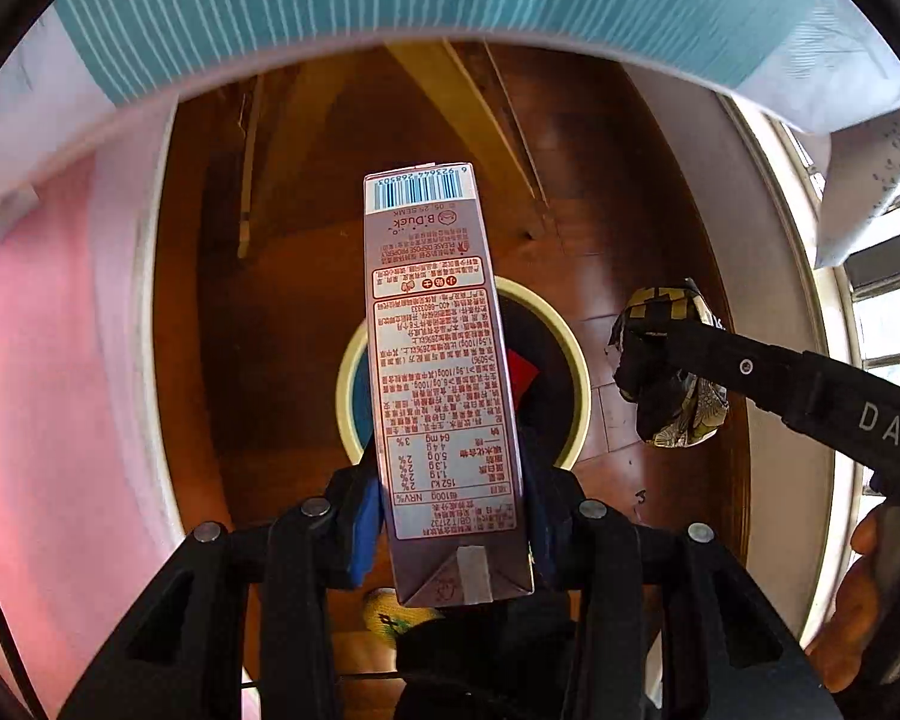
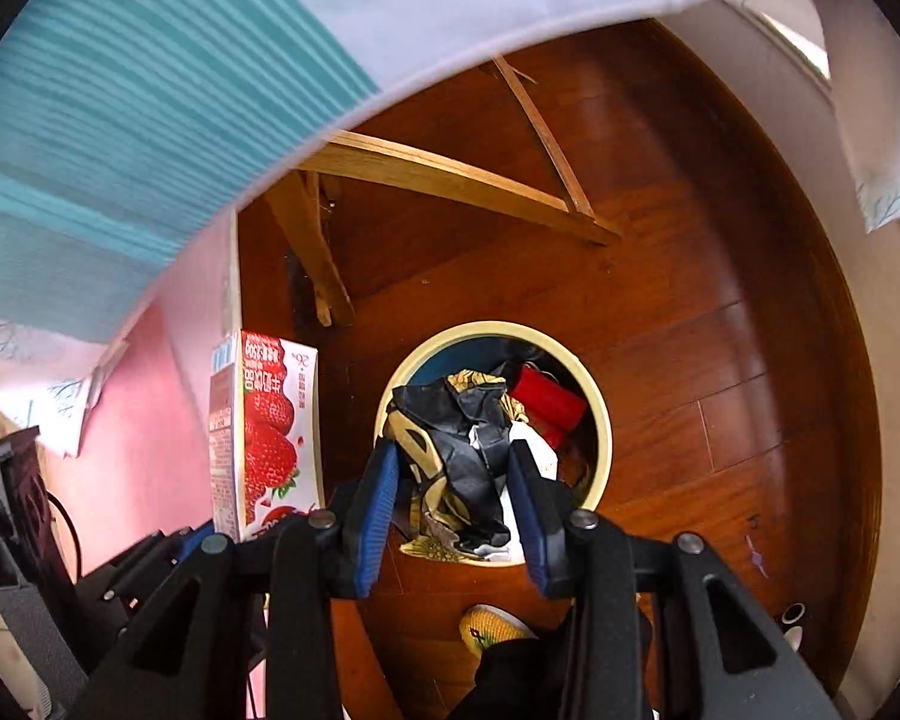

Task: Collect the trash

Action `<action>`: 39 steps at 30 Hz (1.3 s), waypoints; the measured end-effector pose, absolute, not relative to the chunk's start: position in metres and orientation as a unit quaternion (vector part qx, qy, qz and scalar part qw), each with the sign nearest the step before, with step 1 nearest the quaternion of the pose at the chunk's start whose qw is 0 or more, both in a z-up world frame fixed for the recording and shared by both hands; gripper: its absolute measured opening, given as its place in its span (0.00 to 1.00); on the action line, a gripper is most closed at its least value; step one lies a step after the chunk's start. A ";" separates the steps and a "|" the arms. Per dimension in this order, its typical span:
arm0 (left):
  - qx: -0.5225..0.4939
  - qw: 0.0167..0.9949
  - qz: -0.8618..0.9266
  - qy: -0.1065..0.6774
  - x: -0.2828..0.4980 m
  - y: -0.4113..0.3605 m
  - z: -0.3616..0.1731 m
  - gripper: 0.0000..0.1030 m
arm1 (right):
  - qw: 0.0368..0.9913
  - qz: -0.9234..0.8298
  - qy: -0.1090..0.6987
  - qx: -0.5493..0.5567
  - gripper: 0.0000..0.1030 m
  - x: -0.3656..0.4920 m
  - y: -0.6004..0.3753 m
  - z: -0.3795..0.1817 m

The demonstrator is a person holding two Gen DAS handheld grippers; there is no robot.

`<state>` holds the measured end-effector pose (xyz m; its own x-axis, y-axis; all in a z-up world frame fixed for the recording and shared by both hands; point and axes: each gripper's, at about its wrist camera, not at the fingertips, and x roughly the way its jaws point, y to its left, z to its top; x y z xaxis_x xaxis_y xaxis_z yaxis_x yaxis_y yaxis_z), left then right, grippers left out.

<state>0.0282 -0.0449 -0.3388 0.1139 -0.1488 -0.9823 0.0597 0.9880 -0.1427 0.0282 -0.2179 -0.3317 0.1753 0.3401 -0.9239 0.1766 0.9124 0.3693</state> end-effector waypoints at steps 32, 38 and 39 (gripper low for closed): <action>-0.060 0.758 0.041 0.649 0.035 0.013 -0.383 0.97 | 0.759 0.050 0.635 0.135 0.65 0.043 -0.186 -0.382; -0.058 0.784 0.054 0.616 0.039 0.016 -0.335 0.97 | 0.785 0.054 0.605 0.122 0.65 0.047 -0.185 -0.336; -0.056 0.789 0.056 0.610 0.040 0.016 -0.326 0.97 | 0.789 0.054 0.600 0.122 0.65 0.048 -0.186 -0.327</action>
